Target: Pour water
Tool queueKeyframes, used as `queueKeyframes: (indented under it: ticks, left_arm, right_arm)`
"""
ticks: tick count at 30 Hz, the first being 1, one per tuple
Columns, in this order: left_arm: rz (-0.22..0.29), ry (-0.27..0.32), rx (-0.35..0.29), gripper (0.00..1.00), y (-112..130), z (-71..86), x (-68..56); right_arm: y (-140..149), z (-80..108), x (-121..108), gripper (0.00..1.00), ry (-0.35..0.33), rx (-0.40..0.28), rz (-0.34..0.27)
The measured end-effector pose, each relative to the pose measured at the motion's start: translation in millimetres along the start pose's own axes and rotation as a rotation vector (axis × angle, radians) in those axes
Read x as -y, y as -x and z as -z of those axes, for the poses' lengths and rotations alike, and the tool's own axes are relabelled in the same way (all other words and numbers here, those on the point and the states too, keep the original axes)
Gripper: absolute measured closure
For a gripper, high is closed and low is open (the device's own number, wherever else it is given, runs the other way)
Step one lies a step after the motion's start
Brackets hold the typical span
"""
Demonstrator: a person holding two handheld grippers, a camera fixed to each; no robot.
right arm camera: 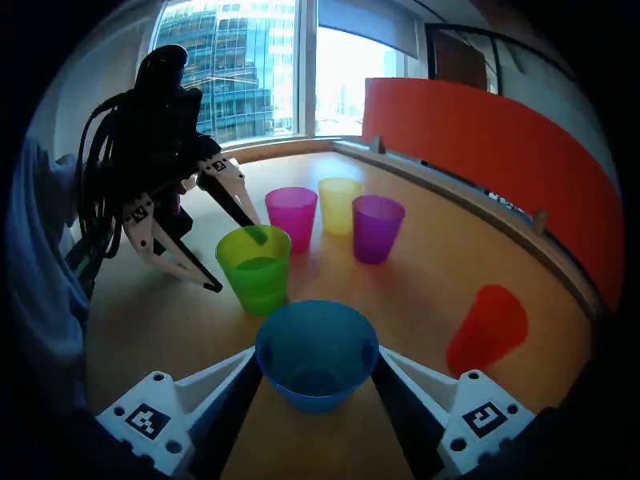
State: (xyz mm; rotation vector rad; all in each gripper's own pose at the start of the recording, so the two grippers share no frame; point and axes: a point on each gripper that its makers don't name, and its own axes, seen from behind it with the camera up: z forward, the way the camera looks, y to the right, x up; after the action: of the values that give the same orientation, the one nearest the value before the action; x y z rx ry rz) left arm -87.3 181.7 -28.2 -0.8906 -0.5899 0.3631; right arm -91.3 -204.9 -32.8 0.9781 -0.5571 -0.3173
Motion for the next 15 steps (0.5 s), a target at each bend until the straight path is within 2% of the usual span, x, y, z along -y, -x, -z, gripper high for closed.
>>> queueKeyframes:
  ticks: [8, 10, 12, 15]
  left_arm:
    - [0.004, 0.003, 0.005, 0.05, 4.4, 3.5, -2.1]
    - [0.005, 0.003, 0.006, 0.05, 4.8, 4.1, -2.2]
    - [0.007, 0.003, 0.008, 0.05, 5.4, 4.8, -2.3]
    - [0.008, 0.004, 0.013, 0.05, 7.2, 5.8, -2.7]
  right_arm:
    - [3.1, 0.3, -2.4, 0.08, 0.01, 0.002, -0.006]
    - [3.3, 1.2, -2.4, 0.07, 0.012, 0.002, -0.007]
    - [3.7, 2.5, -2.0, 0.0, 0.013, 0.003, -0.009]
    - [5.0, 5.0, -0.9, 0.0, 0.016, 0.004, -0.014]
